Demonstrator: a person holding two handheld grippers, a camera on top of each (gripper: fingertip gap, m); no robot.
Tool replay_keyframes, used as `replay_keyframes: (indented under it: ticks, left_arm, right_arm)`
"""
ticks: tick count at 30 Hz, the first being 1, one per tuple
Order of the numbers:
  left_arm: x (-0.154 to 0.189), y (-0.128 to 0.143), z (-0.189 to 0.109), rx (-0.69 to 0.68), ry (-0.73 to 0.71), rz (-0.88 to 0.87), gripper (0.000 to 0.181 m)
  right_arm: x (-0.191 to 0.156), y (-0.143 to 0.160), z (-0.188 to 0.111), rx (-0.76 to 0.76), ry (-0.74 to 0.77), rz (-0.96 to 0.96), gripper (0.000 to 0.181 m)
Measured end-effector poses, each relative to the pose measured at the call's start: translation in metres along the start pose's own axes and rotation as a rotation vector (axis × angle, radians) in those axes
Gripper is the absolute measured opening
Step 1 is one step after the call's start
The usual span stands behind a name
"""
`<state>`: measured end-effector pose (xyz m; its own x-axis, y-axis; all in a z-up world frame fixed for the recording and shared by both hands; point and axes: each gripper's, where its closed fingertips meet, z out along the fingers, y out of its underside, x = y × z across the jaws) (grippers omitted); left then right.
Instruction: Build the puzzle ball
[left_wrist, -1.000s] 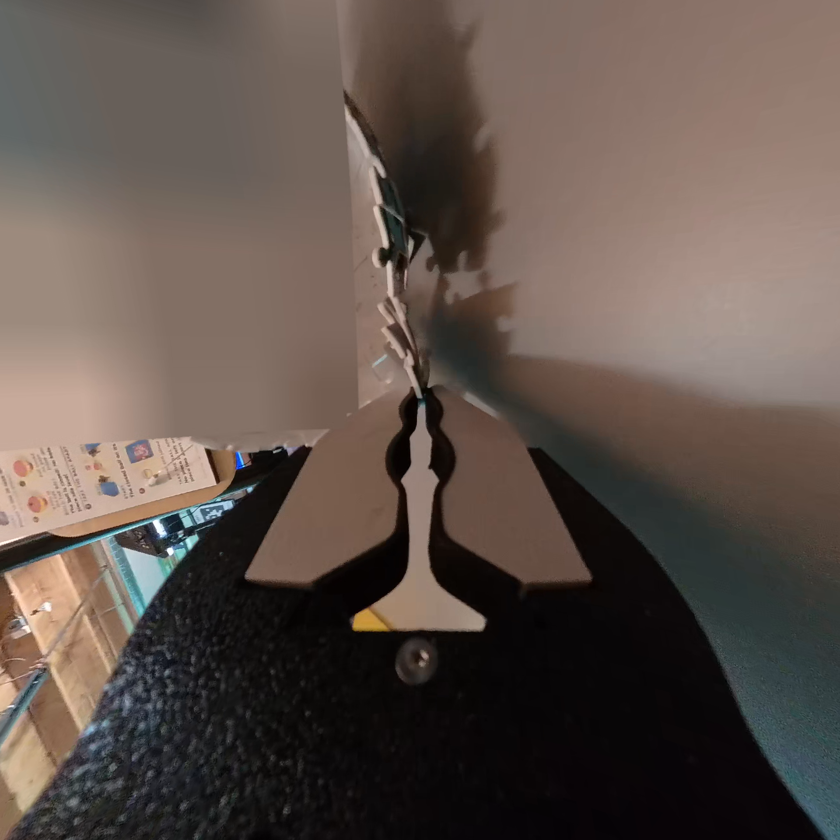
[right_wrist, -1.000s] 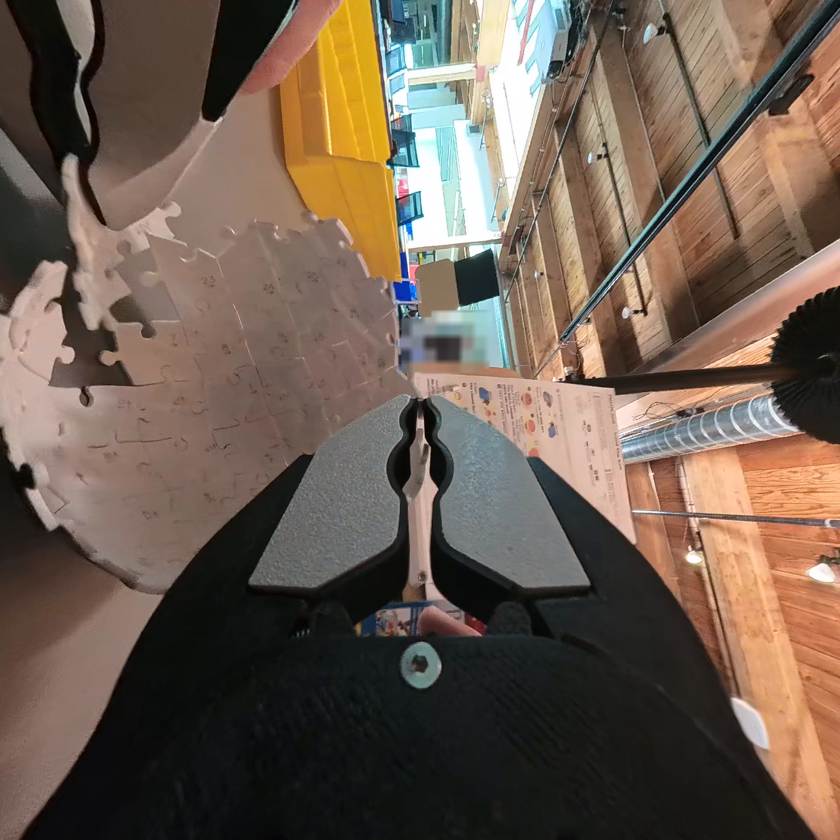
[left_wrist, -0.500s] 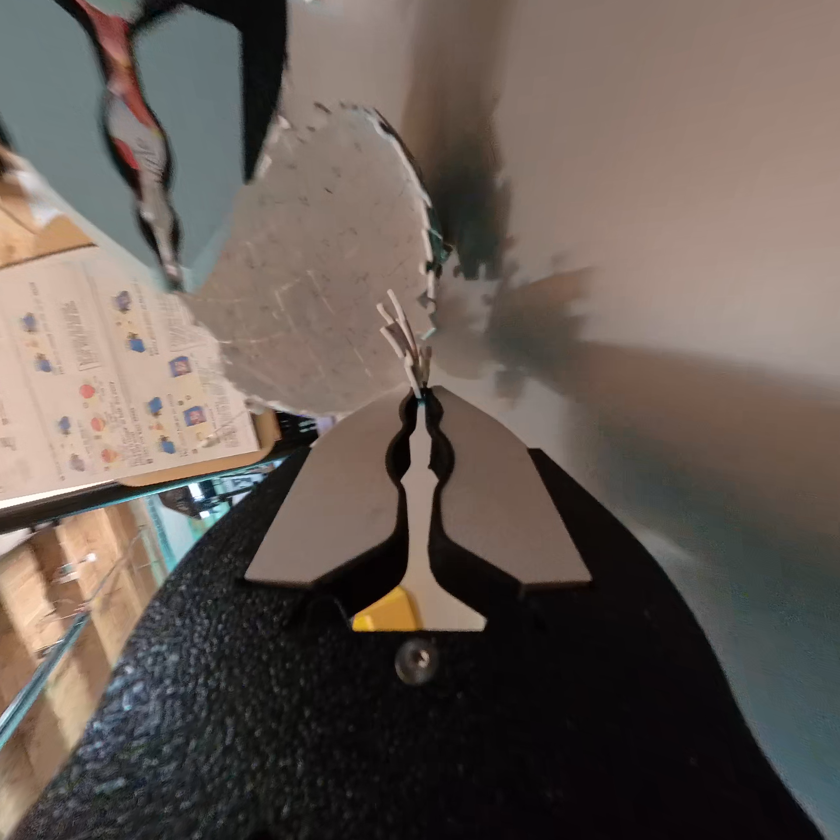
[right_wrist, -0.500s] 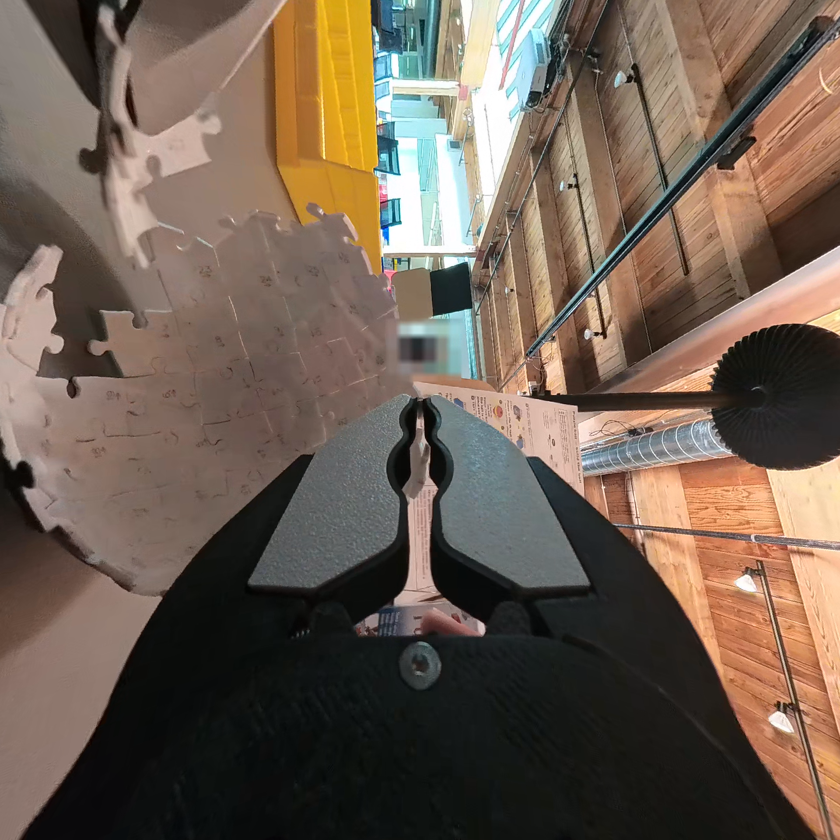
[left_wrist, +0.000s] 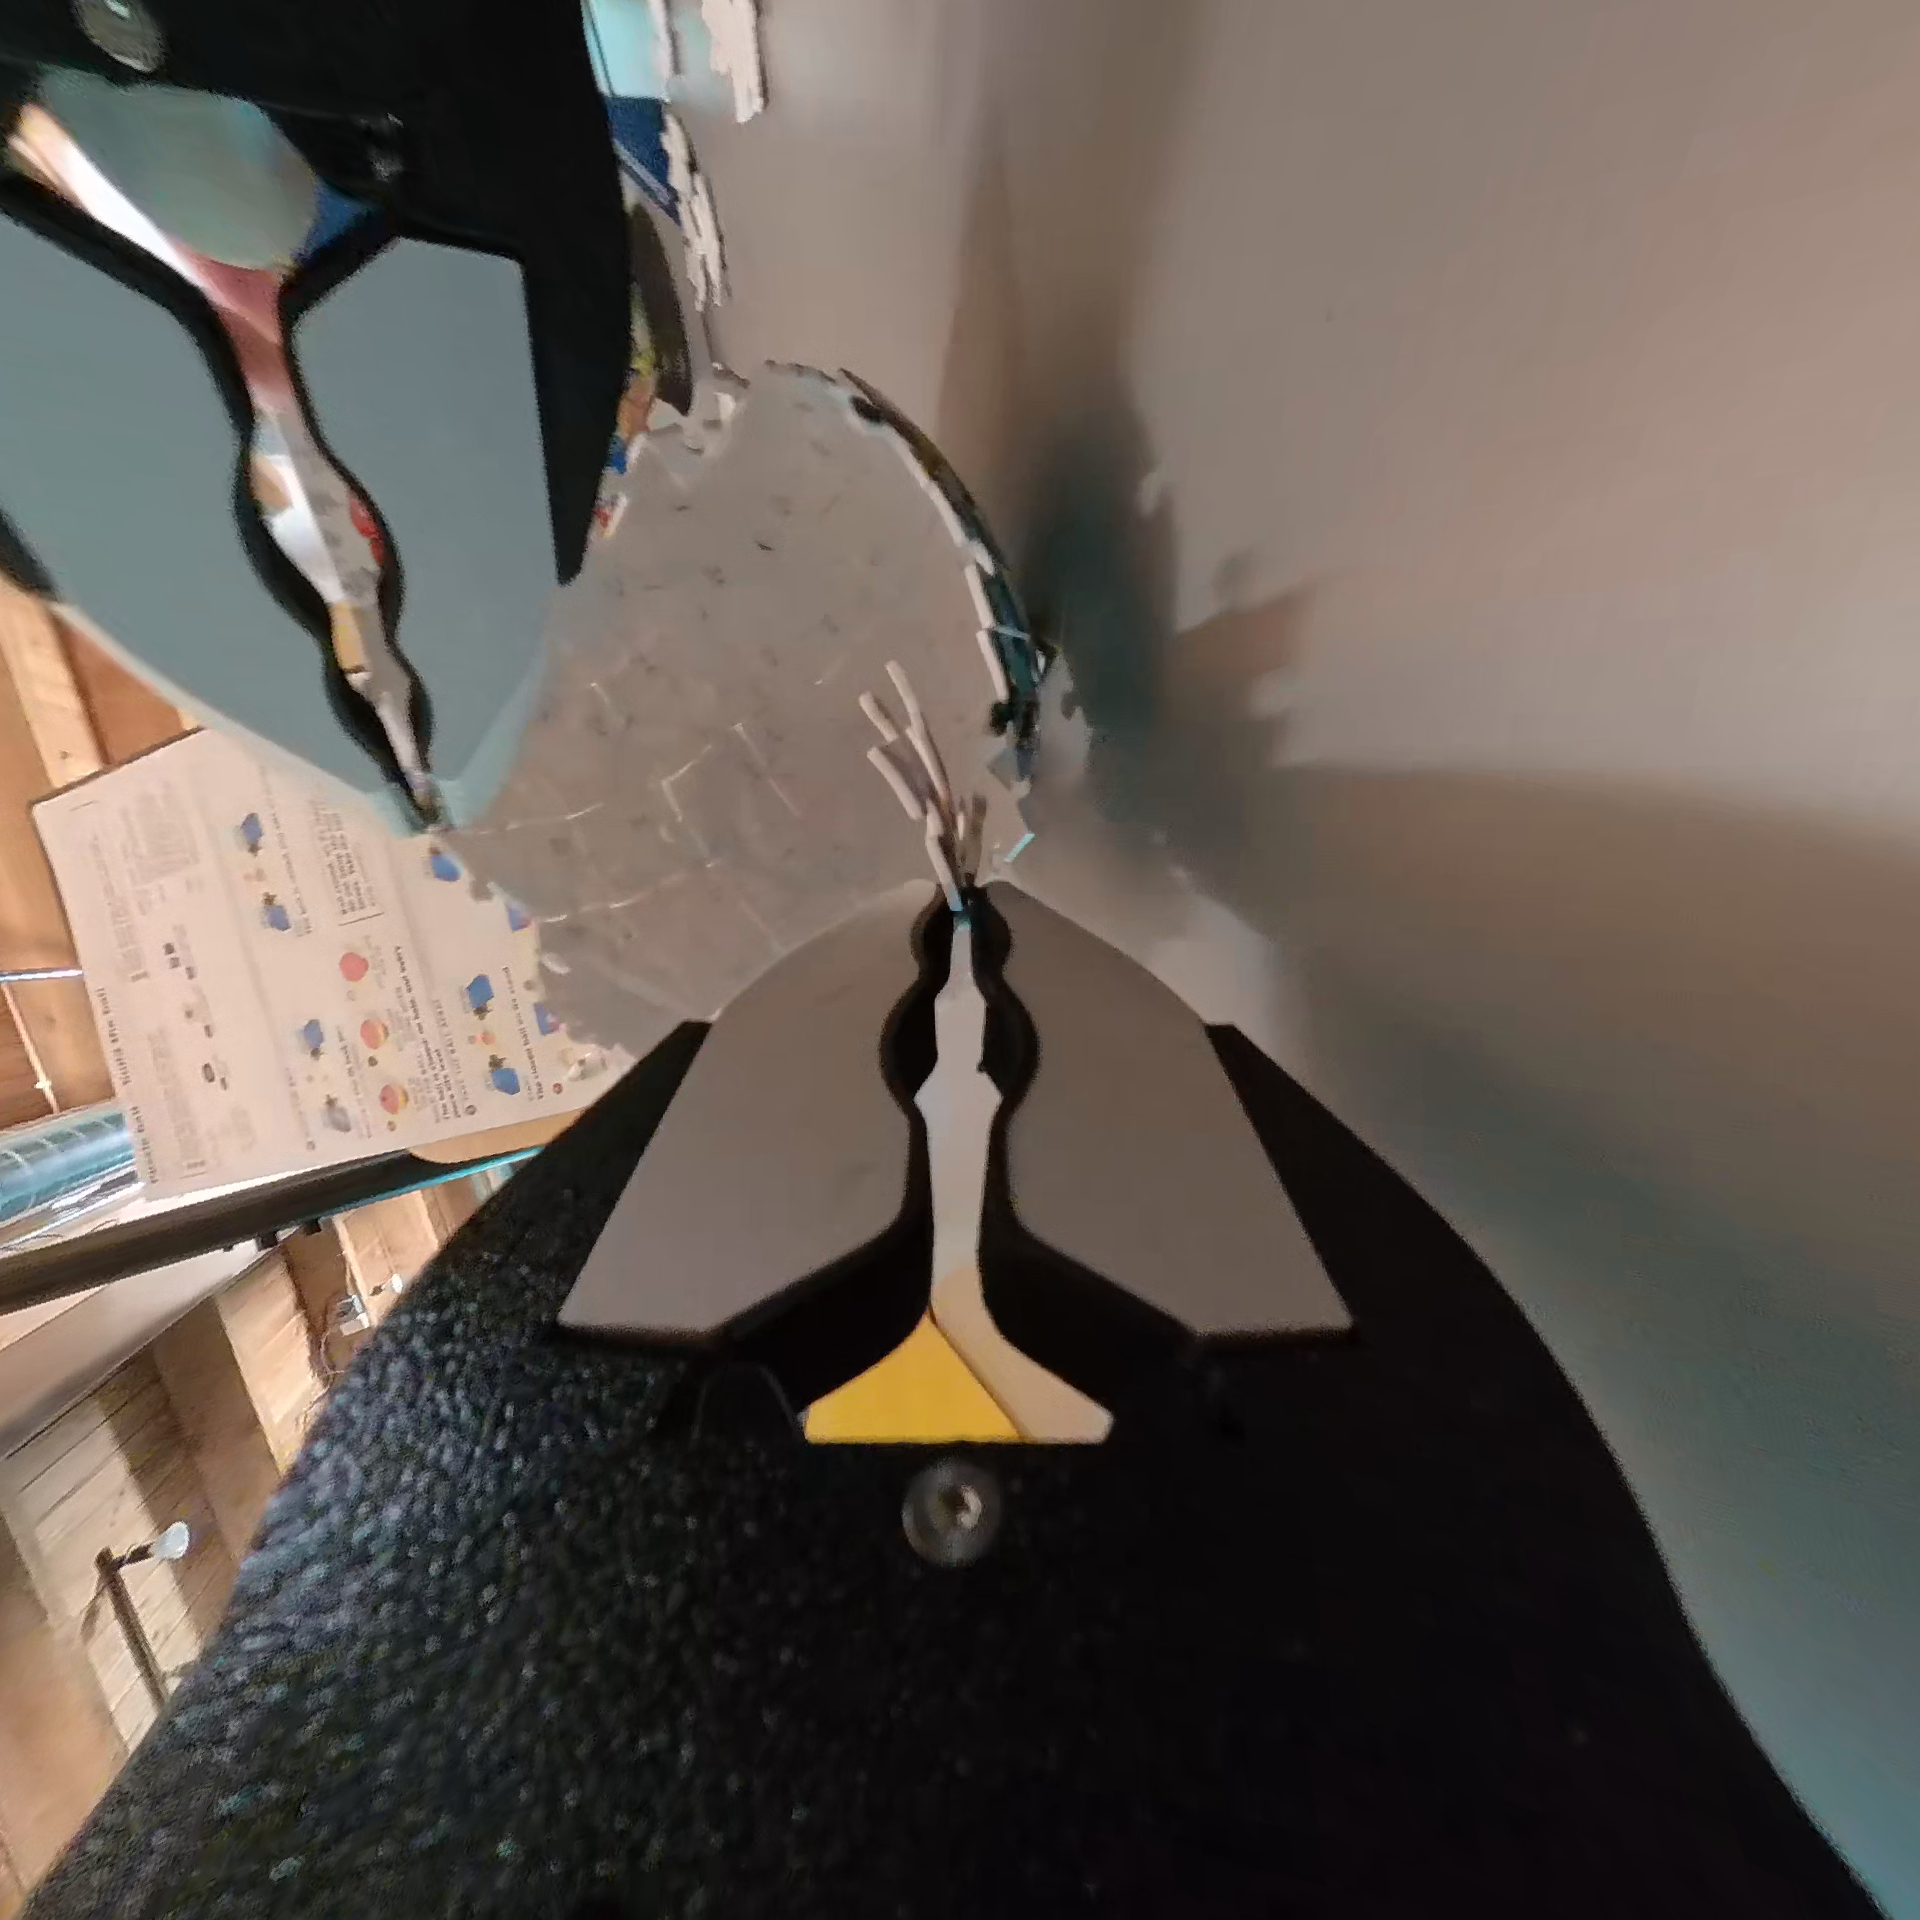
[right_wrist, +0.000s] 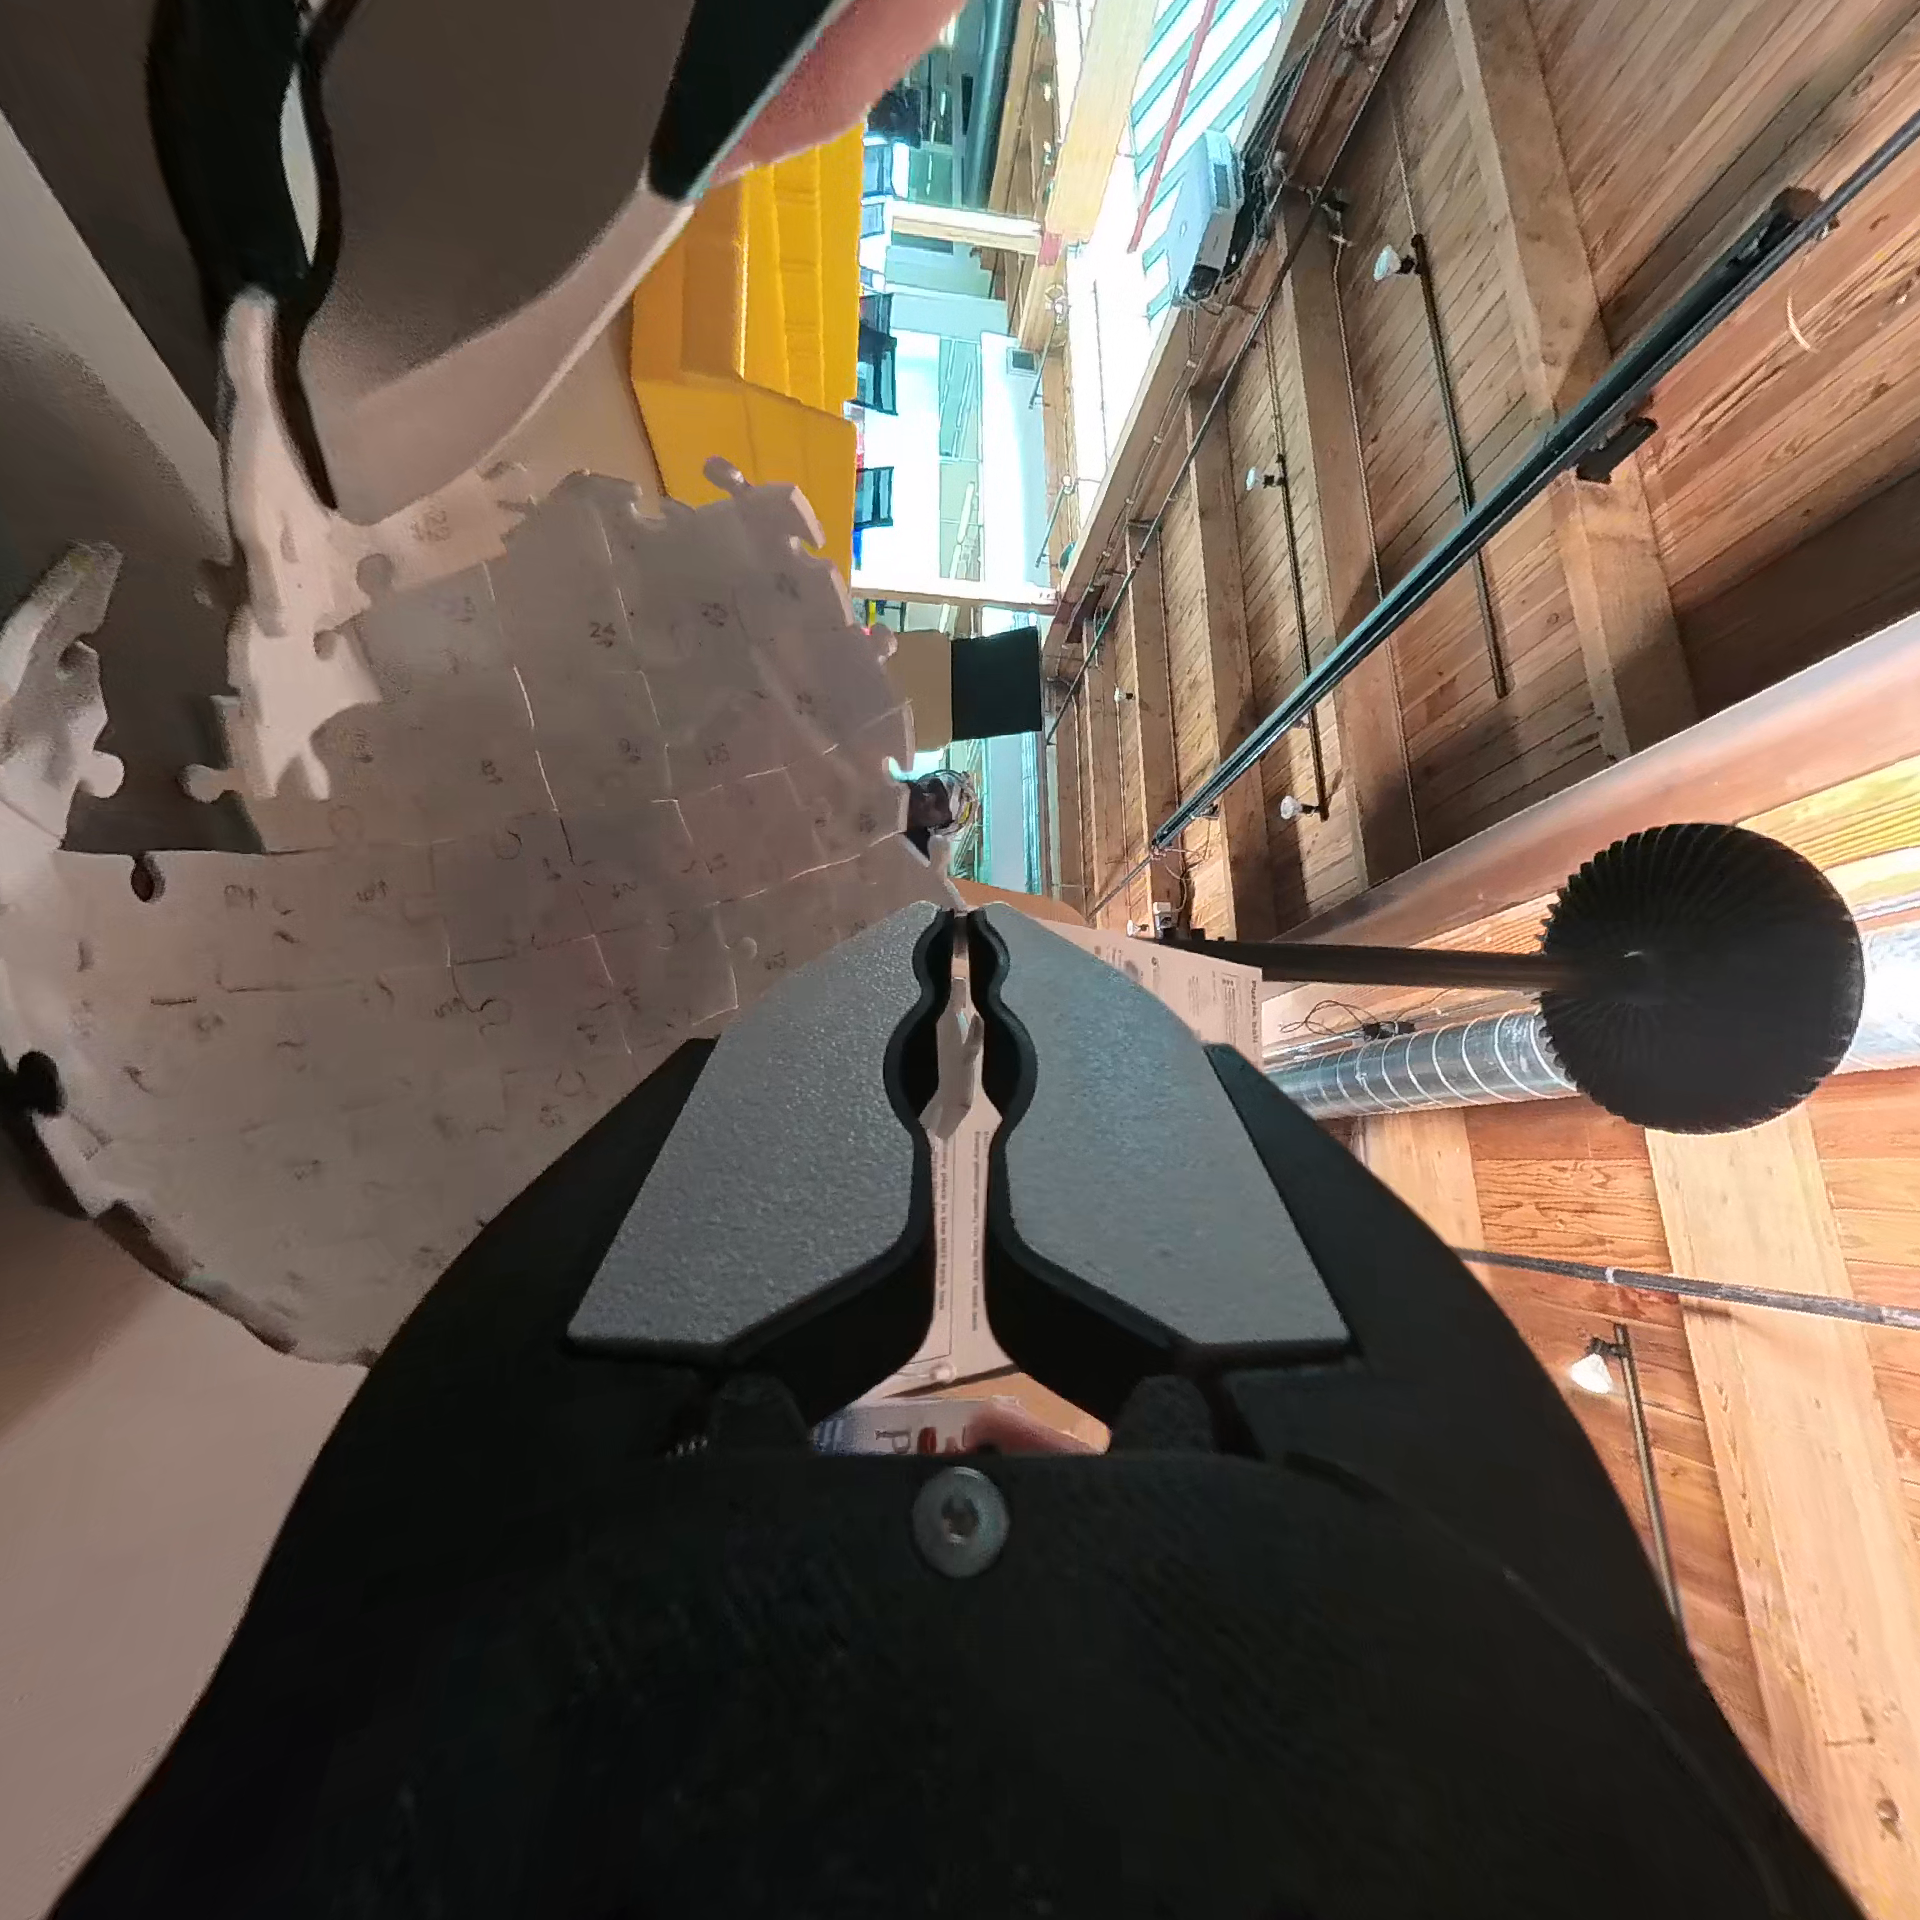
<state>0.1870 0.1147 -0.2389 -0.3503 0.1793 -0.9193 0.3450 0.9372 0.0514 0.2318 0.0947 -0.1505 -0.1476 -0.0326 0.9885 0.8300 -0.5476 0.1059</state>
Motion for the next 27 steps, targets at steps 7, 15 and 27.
replay_keyframes:
  ticks: [7,15,27]
  left_arm:
    - [0.007,0.012,0.011,-0.080,0.040,0.019,0.002]
    - [0.014,0.009,0.024,-0.095,0.068,0.047,0.002]
    - [0.018,0.013,0.030,-0.115,0.101,0.060,0.006]
  right_arm:
    - [0.001,-0.009,0.000,0.019,0.004,-0.062,0.002]
    - [0.001,-0.015,-0.001,0.034,0.011,-0.071,0.002]
    - [0.001,-0.013,0.001,0.026,0.010,-0.086,0.002]
